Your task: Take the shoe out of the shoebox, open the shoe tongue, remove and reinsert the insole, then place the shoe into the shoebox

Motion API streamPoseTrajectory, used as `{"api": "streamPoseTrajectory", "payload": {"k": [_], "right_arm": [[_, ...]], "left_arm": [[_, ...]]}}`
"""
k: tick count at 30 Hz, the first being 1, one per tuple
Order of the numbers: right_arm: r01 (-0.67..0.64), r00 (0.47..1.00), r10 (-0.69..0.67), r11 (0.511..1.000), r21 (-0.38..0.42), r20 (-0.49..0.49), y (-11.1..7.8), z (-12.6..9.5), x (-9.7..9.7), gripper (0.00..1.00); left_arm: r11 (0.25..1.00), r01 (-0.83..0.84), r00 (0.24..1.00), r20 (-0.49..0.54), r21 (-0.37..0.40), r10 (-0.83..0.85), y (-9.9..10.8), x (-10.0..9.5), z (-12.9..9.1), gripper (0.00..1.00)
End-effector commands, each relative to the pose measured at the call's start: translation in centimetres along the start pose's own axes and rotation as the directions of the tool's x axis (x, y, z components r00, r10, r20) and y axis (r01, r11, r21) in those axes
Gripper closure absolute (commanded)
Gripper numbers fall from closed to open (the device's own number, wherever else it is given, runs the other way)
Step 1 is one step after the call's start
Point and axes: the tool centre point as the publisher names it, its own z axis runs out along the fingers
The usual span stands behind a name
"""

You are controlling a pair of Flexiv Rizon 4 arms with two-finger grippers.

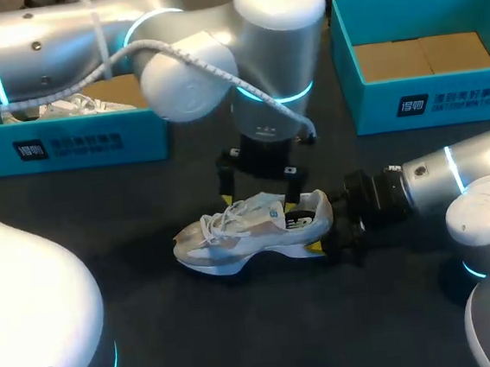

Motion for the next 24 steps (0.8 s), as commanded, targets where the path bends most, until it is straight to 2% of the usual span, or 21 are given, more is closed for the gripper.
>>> {"api": "streamPoseTrajectory", "payload": {"k": [1,8,24], "right_arm": [[0.000,1.000,0.000,1.000,0.002,0.003,-0.3,0.6,0.1,1.00],[0.000,1.000,0.000,1.000,0.002,0.003,-0.3,0.6,0.1,1.00],[0.000,1.000,0.000,1.000,0.002,0.003,-0.3,0.6,0.1,1.00]], "left_arm": [[1.000,-0.007,1.000,0.014,-0.016,0.007,-0.6,1.1,0.5,0.00],[1.000,-0.013,0.999,0.038,-0.010,0.013,-1.0,2.6,1.6,0.00],[0.997,0.028,0.997,0.067,-0.067,-0.024,-1.1,1.8,4.4,0.00]]}}
